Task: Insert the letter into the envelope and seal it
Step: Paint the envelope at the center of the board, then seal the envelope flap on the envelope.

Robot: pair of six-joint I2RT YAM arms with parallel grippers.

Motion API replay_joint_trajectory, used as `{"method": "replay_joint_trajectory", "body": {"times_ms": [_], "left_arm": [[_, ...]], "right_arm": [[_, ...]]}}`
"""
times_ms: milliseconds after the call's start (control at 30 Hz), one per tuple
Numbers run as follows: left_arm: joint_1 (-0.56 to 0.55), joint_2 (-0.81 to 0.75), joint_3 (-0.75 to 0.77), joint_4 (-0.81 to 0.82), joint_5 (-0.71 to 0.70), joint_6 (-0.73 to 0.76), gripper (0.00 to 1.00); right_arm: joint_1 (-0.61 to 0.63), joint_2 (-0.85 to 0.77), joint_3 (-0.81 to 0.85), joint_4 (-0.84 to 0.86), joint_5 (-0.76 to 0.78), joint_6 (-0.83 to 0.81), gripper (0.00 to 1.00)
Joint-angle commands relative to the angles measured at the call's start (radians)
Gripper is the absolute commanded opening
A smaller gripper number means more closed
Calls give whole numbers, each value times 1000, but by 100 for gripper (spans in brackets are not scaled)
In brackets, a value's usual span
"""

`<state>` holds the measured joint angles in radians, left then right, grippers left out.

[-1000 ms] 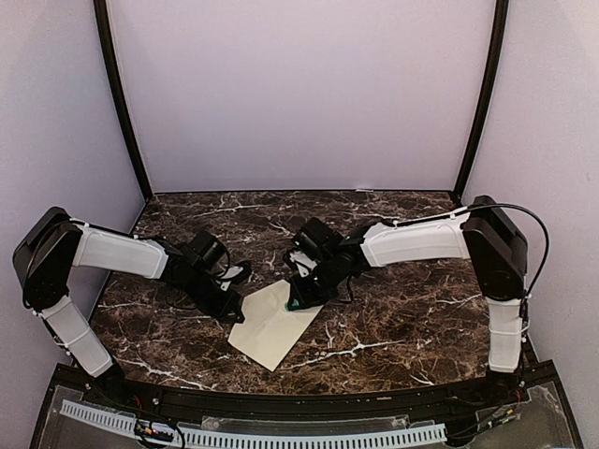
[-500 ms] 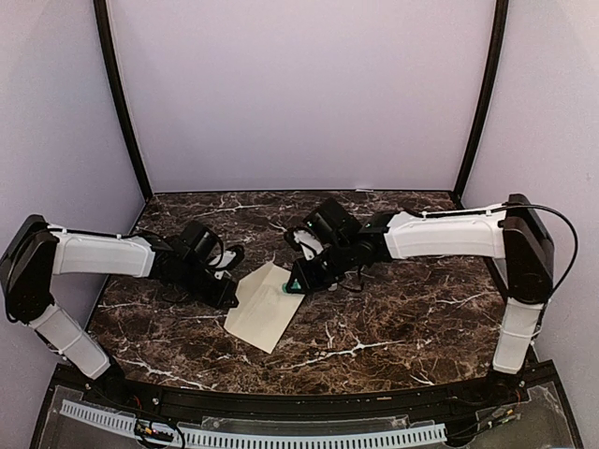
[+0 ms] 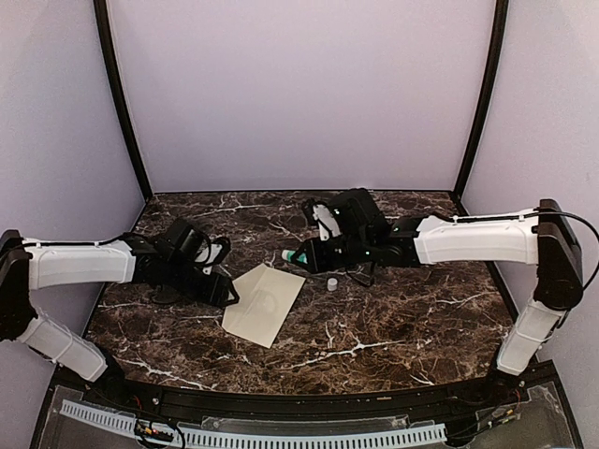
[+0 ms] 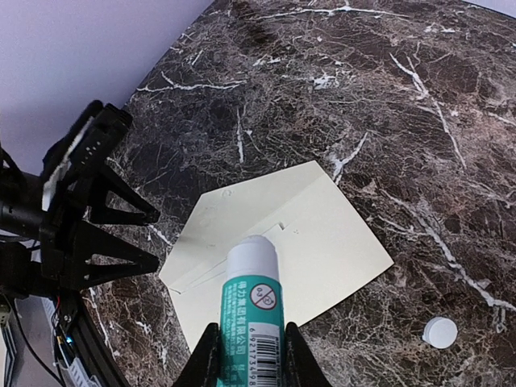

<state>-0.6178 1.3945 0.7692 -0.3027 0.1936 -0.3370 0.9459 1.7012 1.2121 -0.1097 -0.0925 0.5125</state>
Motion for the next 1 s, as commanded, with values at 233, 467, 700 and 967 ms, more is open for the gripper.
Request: {"method": "replay_joint_trajectory", "body": {"times_ms": [233,467,700,967], "left_arm": [[152,-77,34,-46,-24,-39,60],[176,75,95,-35,2,1,45],[176,173,114,-24,11,29,39],[175,192,119,46,128,35,36]], "right_arm": [[-7,-69,-53,172,42,22,13],[-6,-123,-113,225,62,31,14],[-6,-147,-159,264,56,42,15],[-6,-124,-138,246,54,21,15]]}}
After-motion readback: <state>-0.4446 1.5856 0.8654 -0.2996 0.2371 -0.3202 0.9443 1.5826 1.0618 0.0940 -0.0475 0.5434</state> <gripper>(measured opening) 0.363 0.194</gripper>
